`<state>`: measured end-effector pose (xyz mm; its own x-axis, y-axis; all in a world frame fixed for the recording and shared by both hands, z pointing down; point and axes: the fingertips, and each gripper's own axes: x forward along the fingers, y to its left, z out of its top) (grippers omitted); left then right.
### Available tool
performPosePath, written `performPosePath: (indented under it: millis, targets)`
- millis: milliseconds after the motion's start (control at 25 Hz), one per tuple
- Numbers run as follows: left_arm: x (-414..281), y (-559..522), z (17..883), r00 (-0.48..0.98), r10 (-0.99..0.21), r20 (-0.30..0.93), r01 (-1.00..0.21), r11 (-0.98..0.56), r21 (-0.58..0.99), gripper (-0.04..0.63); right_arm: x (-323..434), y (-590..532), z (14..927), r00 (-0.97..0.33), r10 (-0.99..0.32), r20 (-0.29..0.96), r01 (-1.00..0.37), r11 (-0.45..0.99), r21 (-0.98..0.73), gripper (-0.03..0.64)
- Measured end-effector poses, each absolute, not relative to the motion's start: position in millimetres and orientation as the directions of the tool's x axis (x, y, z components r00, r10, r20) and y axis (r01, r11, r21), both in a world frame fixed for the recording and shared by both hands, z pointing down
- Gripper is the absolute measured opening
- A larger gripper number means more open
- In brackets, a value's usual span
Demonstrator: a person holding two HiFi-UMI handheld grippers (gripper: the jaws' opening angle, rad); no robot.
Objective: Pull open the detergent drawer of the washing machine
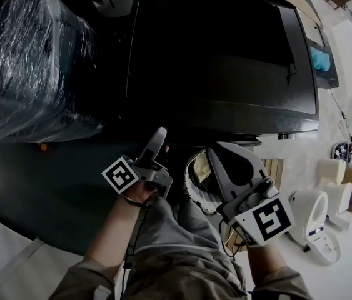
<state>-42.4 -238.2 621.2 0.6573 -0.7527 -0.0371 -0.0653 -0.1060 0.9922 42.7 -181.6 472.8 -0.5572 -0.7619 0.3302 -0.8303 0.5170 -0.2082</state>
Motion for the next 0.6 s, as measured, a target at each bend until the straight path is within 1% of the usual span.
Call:
performPosePath:
  millis: [360, 600]
  targets:
    - [-44, -215, 620, 0.664, -0.747, -0.019, -0.066, -0.084, 0.994, 0.453, 48, -167, 463, -0.557, -0.763, 0.327, -0.83, 0.522, -0.197, 0.034]
    - [-48, -191, 620, 0.664, -0.748, -0.011, -0.067, -0.074, 0.995, 0.453, 51, -151, 465, -0.551, -0.751, 0.364, -0.833, 0.522, -0.185, 0.034]
